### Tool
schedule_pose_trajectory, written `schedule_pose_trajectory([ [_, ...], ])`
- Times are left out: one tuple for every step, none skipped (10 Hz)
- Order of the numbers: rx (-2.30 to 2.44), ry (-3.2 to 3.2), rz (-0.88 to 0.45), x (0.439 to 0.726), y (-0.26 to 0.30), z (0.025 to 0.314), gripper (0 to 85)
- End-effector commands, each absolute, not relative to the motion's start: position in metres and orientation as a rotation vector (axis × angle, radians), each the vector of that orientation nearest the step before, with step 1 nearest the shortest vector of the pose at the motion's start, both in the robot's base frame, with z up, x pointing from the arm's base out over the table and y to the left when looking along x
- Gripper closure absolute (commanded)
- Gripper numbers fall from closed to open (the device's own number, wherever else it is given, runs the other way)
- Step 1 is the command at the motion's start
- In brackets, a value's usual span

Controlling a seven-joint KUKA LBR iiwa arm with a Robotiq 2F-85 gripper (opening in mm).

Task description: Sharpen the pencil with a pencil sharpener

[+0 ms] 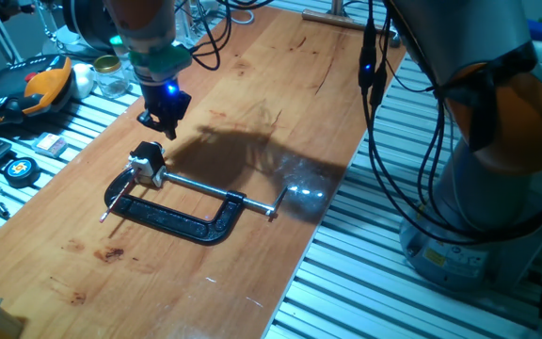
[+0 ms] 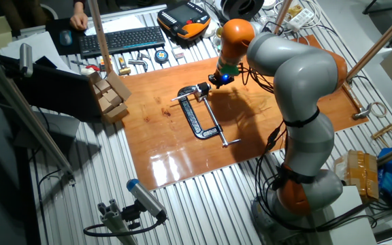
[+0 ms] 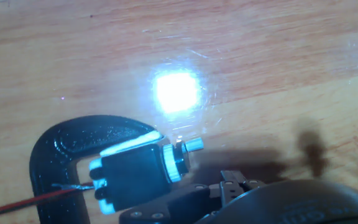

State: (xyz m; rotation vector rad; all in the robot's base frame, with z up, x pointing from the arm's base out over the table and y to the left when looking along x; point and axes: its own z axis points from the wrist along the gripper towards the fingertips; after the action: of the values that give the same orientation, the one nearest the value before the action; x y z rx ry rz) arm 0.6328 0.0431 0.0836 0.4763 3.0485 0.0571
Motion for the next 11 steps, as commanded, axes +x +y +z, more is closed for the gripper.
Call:
schedule_pose_trajectory([
  [0.49,3.045,0.055,0.6333,0.0432,0.082,85.0],
  [0.509,3.042,0.07,0.6341,0.0431,0.0797,85.0],
  [0.543,3.039,0.092,0.6346,0.0429,0.0781,85.0],
  [0.588,3.032,0.103,0.6349,0.0429,0.0783,85.0],
  [0.599,3.029,0.094,0.635,0.0426,0.0785,85.0],
  [0.601,3.028,0.084,0.6355,0.042,0.0789,85.0],
  [0.604,3.021,0.072,0.6359,0.0418,0.0783,85.0],
  [0.606,3.018,0.063,0.6359,0.0408,0.0778,85.0],
  [0.602,3.025,0.071,0.6361,0.0408,0.0771,85.0],
  [0.596,3.03,0.079,0.6367,0.0414,0.0772,85.0],
  [0.592,3.032,0.076,0.6385,0.0428,0.0783,85.0],
])
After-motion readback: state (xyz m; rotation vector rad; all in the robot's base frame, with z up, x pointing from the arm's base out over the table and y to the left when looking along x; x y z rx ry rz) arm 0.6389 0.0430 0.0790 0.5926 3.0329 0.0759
